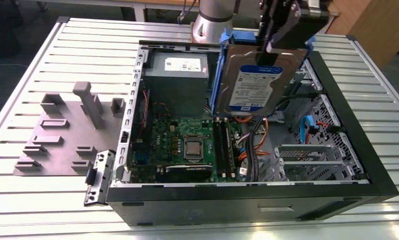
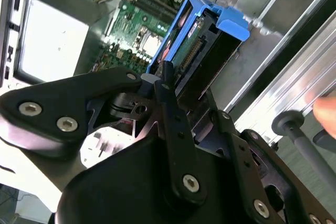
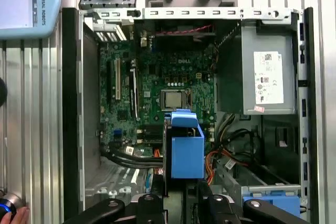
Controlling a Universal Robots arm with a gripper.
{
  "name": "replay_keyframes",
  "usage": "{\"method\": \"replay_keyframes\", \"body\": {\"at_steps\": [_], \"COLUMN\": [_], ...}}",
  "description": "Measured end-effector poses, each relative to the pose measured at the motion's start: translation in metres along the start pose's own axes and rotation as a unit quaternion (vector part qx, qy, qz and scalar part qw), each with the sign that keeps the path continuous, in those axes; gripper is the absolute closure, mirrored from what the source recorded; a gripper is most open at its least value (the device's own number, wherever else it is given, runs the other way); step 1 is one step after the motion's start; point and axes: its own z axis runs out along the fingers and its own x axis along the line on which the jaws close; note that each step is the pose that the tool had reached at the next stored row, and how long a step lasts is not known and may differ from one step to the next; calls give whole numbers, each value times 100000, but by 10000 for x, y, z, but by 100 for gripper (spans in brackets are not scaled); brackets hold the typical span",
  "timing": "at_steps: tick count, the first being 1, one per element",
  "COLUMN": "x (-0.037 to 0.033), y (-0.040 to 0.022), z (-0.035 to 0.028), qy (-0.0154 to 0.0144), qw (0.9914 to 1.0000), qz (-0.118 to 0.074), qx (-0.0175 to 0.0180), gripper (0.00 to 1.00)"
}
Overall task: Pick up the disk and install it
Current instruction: 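Pick up the disk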
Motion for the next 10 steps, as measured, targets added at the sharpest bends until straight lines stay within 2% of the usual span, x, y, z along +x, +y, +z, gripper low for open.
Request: {"method": "replay_keyframes", "body": {"at_steps": [6, 10], "x": [-9, -13], "y": [-226, -343], "z": [6, 10], "qy": [4, 5], "qw": [100000, 100000], "qz": [0, -5], "qx": [-69, -90], "gripper": [65, 65]}}
